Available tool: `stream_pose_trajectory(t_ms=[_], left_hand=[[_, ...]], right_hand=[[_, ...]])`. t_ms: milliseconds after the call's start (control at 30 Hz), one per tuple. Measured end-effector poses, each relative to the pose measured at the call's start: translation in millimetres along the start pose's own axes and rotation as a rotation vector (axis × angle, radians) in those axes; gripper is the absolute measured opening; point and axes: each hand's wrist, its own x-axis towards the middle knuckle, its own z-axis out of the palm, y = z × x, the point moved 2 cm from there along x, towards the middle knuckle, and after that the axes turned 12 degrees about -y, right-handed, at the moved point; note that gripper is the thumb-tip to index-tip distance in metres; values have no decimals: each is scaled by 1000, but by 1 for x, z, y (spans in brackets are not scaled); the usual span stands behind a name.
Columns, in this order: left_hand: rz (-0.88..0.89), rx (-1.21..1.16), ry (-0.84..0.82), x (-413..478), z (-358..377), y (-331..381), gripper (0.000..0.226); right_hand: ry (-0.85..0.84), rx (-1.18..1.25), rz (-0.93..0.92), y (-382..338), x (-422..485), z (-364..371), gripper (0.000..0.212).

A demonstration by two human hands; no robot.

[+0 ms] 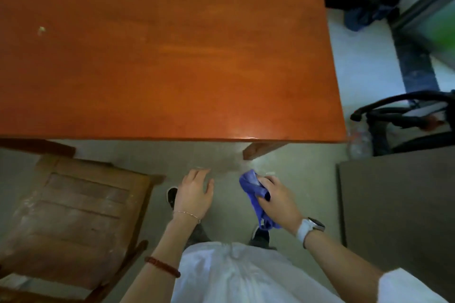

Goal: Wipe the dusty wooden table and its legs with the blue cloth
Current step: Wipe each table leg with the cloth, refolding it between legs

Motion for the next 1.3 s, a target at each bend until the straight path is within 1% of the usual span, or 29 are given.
stream_pose_trajectory(t_ms=[167, 333, 400, 500, 667, 767, 833, 900, 1000, 1067, 1100, 1167, 1233, 1300], left_hand=[[5, 1, -39, 13, 86, 70, 38], [61, 9, 5, 52, 136, 88, 36], [101, -5, 36, 76, 152, 83, 34], [197, -78, 88, 117, 173, 75, 35], [439, -171, 235, 189, 188, 70, 51], [618, -169, 262, 213, 191, 76, 54], [728, -243, 245, 218, 195, 80, 43], [808, -337, 191, 221, 200, 81, 35], [874, -435, 85, 224, 202, 76, 30], [893, -487, 18, 225, 201, 71, 22], [905, -499, 0, 225, 201, 69, 24], [912, -501, -28, 227, 200, 66, 35], [883, -518, -69, 230, 198, 62, 50], [868, -553, -98, 236, 195, 58, 53]], right_hand=[[77, 106, 68, 105, -33, -9, 45], [213, 156, 26, 170, -9, -16, 42], [327, 157, -19, 189, 10, -14, 41], [534, 138, -142, 215, 43, -5, 41], [923, -21, -355, 245, 104, 3, 40], [1180, -121, -514, 256, 133, 0, 38], [1327, -199, -629, 256, 143, -8, 38], [1461, -292, -712, 252, 143, -17, 38], [1605, -457, -775, 233, 137, -30, 39], [1647, -595, -771, 214, 132, -38, 42], [1653, -662, -763, 204, 130, -42, 41], [1657, -779, -727, 186, 130, -47, 39], [1675, -807, -691, 177, 134, -49, 37], [1683, -756, -683, 177, 144, -43, 36]])
